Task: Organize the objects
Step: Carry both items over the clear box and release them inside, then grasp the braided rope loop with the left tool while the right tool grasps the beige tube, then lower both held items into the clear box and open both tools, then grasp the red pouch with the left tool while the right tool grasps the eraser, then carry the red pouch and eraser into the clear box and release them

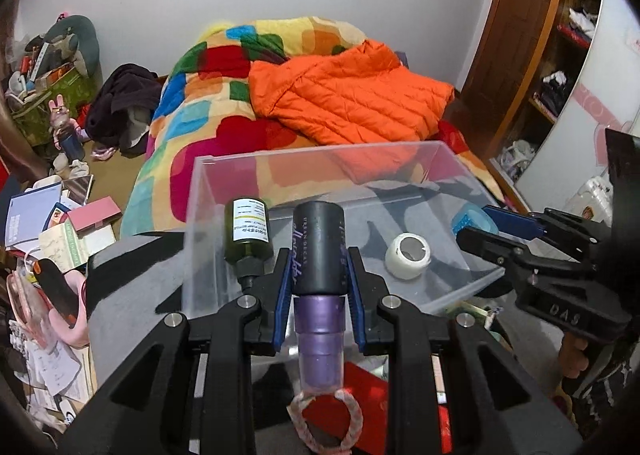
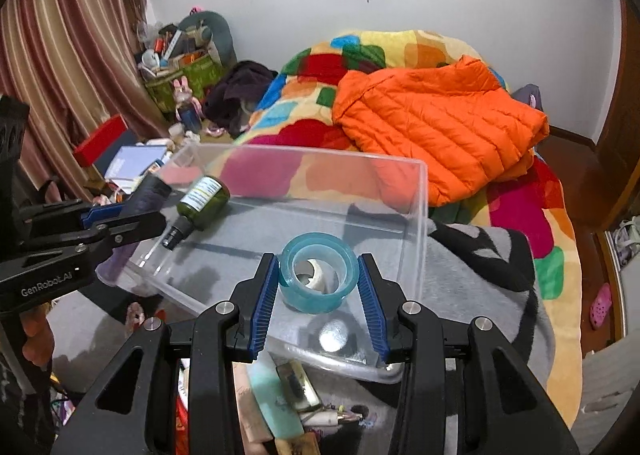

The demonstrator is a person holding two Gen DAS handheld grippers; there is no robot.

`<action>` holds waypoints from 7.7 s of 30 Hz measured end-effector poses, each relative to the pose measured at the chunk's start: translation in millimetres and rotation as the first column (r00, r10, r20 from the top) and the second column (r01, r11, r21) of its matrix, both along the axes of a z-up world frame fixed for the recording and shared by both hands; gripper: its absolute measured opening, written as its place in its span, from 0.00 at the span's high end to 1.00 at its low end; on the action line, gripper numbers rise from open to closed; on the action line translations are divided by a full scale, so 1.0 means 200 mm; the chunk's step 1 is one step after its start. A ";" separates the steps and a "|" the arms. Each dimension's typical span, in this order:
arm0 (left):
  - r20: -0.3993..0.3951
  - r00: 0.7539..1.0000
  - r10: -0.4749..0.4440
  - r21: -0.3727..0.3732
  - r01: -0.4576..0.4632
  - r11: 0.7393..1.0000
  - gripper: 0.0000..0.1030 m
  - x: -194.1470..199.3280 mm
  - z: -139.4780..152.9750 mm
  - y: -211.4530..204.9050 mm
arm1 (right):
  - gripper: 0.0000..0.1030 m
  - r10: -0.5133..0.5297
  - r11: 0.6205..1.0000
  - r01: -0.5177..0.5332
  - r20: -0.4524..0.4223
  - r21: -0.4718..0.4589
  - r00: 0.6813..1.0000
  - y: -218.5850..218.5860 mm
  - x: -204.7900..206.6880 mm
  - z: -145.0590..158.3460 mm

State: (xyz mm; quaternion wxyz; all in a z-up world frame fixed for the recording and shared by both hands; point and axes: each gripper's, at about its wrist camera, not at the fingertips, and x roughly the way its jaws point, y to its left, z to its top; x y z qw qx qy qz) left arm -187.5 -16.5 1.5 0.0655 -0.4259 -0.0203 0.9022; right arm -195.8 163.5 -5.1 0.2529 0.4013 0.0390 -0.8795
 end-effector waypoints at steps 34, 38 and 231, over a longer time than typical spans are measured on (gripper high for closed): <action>0.039 0.998 -0.039 0.023 0.039 0.999 0.58 0.57 -0.19 -0.05 | 0.60 0.132 0.991 -0.132 0.031 -0.020 0.991 0.12 0.48 -0.06; 0.082 0.996 -0.033 0.015 0.032 0.999 0.58 0.59 -0.29 -0.04 | 0.60 0.144 0.990 -0.143 0.075 -0.016 0.987 0.11 0.50 -0.16; -0.217 0.968 0.129 0.006 -0.131 0.991 0.45 0.72 0.18 0.00 | 0.79 -0.011 0.993 -0.005 -0.134 -0.117 0.991 0.25 0.40 0.17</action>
